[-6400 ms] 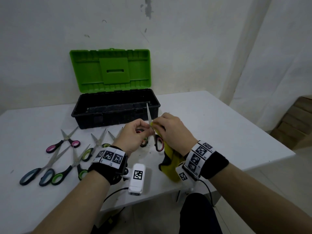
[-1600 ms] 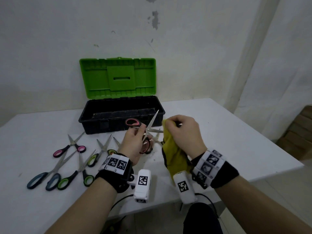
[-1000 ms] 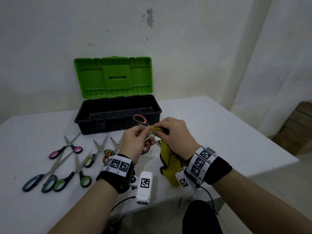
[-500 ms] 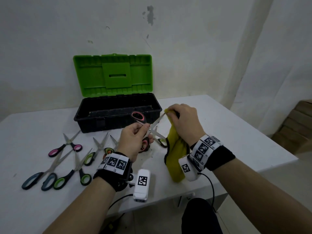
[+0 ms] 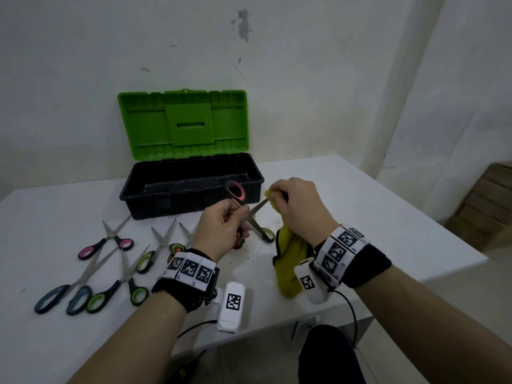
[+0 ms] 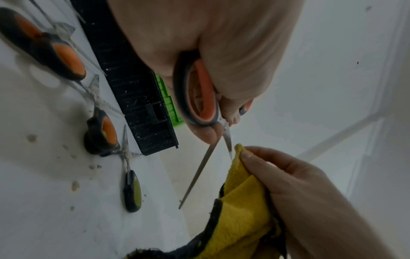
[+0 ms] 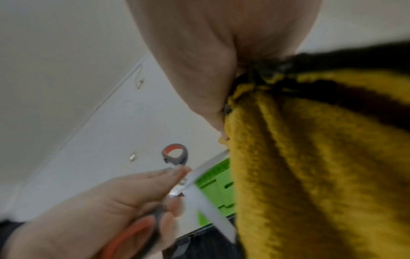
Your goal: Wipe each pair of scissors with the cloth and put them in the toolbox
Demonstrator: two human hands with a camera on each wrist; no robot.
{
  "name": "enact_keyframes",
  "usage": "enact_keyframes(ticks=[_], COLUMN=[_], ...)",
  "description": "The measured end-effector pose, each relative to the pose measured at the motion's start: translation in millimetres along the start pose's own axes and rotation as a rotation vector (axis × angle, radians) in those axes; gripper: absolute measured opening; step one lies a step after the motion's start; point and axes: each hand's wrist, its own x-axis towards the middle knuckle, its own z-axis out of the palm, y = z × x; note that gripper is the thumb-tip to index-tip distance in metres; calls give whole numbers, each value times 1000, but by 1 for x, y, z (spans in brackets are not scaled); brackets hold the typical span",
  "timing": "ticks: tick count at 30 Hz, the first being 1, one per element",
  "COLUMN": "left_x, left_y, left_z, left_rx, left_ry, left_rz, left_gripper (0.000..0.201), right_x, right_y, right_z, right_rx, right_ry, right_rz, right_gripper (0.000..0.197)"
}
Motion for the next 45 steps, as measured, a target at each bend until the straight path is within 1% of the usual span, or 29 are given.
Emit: enact_keyframes(ticks=[3, 4, 6, 8, 9, 11, 13, 15, 17, 19, 22, 24, 25, 28, 29, 30, 31, 34, 35, 37, 41, 43, 45], left_x=[1, 0, -1, -2, -3, -2, 1, 3, 4, 3, 3, 3, 3, 4, 4, 4, 3, 2, 2, 3, 2, 0, -1], left_y=[0, 0, -1, -3, -5, -7, -9, -10, -10, -9, -9, -9, -9, -10, -10, -10, -9, -8, -8, -9, -11, -11, -12], left_z=[1, 1, 1, -2, -3, -5, -6, -2, 2, 3, 0, -2, -2, 0, 1, 2, 2, 0, -1, 0, 4, 6, 5], left_rx=[81, 103, 71, 17, -13, -123, -241, -350, -401, -441, -480, -508, -525, -529, -520, -516, -515, -493, -479, -455, -353, -323, -312], left_ry=[-22, -24, -24, -8, 6, 23, 29, 19, -1, -7, 8, 28, 34, 21, 9, -1, -4, 11, 18, 32, 12, -13, -14], left_rz=[52, 66, 56, 8, -23, -88, -167, -258, -313, -335, -359, -373, -378, -383, -387, -391, -395, -384, -374, -352, -291, -266, -257], left_gripper=[19, 19, 18, 21, 23, 23, 22, 20, 19, 18, 15, 15, 15, 16, 16, 16, 16, 15, 15, 15, 17, 18, 18], right_x=[-9, -10, -4, 3, 5, 2, -5, -12, -14, -11, -6, -5, -7, -15, -16, -15, -12, -2, -1, -4, -14, -11, -5], right_y=[-19, -21, -14, 0, 7, 10, 4, 1, 3, 7, 16, 20, 18, 5, 3, 4, 6, 19, 21, 18, 2, 5, 11], right_z=[5, 6, 6, 0, -3, -9, -10, -3, 6, 8, 2, -1, -2, 5, 8, 10, 10, 4, 1, -2, 8, 12, 10], right_rx=[14, 12, 14, 26, 46, 116, 174, 186, 175, 168, 152, 178, 190, 180, 171, 163, 163, 189, 205, 228, 153, 114, 119], right_ry=[-105, -119, -97, -38, -7, 37, 6, -46, -53, -19, 115, 178, 170, 64, 48, 55, 86, 193, 203, 169, 14, 7, 48], right_rz=[-96, -93, -17, 74, 81, 6, -116, -209, -241, -210, -73, -34, -58, -218, -248, -246, -213, -26, 2, -20, -133, -114, -38], right_gripper=[20, 20, 20, 18, 16, 10, 7, 8, 9, 8, 7, 7, 7, 8, 9, 9, 9, 9, 9, 9, 12, 13, 13])
